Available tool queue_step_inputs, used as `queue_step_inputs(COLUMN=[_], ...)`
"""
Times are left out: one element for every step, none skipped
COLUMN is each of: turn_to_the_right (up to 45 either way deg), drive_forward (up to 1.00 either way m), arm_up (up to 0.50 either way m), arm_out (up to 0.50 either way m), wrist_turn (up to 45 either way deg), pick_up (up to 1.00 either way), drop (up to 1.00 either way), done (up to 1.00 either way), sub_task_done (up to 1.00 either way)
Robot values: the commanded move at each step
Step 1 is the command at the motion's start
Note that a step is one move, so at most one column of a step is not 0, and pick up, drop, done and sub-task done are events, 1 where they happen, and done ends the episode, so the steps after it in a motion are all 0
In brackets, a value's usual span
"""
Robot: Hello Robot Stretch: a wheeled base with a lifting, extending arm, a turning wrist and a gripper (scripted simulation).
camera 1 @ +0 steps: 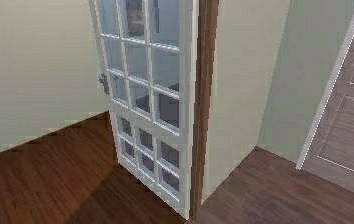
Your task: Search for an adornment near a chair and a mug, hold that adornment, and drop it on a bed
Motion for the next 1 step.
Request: queue_step_inputs(turn_to_the_right=[0.0], drive_forward=[0.0], arm_up=[0.0], arm_out=[0.0], wrist_turn=[-3.0], pick_up=[0.0], drop=[0.0], done=[0.0], sub_task_done=[0.0])
